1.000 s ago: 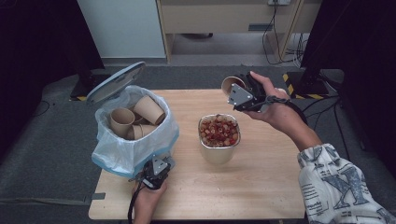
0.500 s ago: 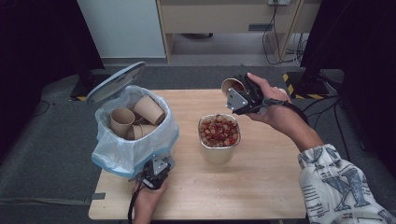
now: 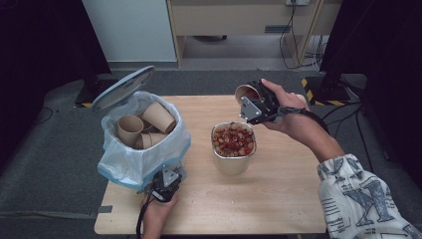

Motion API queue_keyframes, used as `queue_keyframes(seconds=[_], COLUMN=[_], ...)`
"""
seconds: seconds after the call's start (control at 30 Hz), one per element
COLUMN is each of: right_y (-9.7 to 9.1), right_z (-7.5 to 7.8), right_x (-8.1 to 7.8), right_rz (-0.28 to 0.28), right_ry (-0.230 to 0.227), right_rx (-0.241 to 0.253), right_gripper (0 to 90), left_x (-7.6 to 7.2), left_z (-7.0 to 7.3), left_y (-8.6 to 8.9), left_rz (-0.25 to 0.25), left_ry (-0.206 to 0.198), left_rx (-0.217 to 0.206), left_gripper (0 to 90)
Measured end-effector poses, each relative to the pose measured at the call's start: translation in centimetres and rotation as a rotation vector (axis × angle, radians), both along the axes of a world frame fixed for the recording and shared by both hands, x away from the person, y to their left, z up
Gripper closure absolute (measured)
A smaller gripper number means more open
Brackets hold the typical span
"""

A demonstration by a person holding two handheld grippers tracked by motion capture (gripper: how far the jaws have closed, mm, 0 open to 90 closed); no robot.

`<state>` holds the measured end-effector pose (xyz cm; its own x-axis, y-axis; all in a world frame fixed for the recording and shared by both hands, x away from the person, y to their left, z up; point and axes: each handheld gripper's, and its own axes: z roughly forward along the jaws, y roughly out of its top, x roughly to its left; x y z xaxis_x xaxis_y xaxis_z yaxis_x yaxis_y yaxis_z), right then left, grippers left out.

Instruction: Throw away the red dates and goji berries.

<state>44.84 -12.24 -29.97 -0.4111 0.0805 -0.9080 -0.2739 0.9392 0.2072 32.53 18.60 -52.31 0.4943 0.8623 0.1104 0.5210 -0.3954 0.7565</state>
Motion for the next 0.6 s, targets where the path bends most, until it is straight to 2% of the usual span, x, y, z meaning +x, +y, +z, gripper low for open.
queue_keyframes(seconds=[0.6], right_y=[-0.27], right_z=[0.25], right_x=[0.10], right_rz=[-0.004], right_ry=[-0.002], right_rx=[0.011], right_gripper=[34.8], left_x=[0.01], left_z=[0.00], left_y=[0.01], left_rz=[-0.001], left_ry=[0.000], left_rx=[0.000], left_gripper=[88.4])
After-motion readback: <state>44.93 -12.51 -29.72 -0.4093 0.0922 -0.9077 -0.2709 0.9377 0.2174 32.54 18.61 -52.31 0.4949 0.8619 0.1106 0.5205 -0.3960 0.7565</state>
